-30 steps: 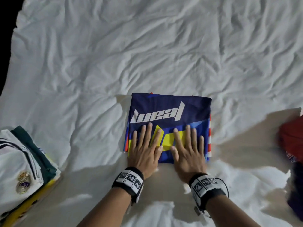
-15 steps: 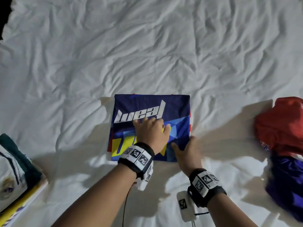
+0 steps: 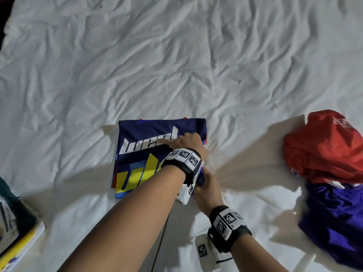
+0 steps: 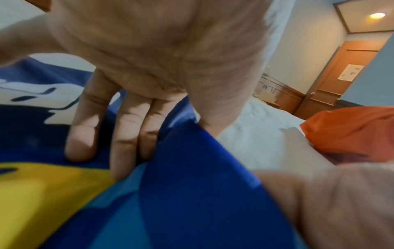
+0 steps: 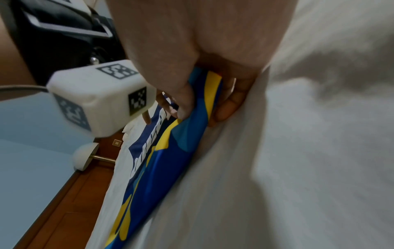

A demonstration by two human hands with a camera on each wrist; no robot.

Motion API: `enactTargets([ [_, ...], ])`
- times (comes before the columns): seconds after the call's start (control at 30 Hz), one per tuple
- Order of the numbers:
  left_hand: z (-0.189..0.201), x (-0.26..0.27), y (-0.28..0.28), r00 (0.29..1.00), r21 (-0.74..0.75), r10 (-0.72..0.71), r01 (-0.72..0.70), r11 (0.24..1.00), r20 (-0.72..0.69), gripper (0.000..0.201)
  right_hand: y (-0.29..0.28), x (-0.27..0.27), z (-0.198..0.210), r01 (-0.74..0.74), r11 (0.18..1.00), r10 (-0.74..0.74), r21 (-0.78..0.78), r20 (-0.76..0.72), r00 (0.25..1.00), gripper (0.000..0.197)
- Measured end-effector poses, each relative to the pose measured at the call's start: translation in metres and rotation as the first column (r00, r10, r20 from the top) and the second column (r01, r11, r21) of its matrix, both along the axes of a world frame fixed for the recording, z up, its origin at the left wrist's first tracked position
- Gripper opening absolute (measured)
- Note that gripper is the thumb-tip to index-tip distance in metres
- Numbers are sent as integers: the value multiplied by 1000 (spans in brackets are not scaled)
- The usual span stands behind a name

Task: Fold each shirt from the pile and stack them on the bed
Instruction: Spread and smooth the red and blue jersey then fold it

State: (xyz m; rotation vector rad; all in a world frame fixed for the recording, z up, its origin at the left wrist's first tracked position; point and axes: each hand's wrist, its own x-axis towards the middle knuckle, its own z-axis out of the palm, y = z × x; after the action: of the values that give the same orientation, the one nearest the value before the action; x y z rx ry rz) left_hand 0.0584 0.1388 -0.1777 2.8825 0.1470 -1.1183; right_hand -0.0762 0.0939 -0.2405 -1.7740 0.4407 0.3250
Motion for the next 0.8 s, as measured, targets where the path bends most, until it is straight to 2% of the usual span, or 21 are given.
enactTargets([
  [0.1,-8,1,5,999,-62,47,-46,997,22,27,-6,-2,2,-10,1000,10,-8,9,1000,22],
  [0.27,-10,5,14,983,-299,178,-158,941,42,25,-24,-6,17,67,994,-66,-82,8,998,29],
  [0.33,-1,6,10,973,-409,228,-198,891,24,25,-33,-9,30,122,984,-115,-130,60,992,17],
  [0.37,4,6,8,966,-479,259,-224,849,7,27,-38,-11,37,162,973,-146,-164,107,983,16],
  [0.43,17,5,3,947,-646,320,-264,716,-32,28,-45,-12,56,240,940,-182,-241,241,953,23],
  [0.53,42,4,-1,920,-800,385,-282,529,-70,22,-49,-10,84,322,886,-157,-335,436,886,26],
  [0.63,72,5,9,894,-869,423,-320,377,-146,24,-41,-8,114,368,859,-115,-355,567,816,24],
  [0.8,109,-1,74,843,-910,449,-392,138,-295,14,12,-8,153,308,853,56,-421,661,748,22],
])
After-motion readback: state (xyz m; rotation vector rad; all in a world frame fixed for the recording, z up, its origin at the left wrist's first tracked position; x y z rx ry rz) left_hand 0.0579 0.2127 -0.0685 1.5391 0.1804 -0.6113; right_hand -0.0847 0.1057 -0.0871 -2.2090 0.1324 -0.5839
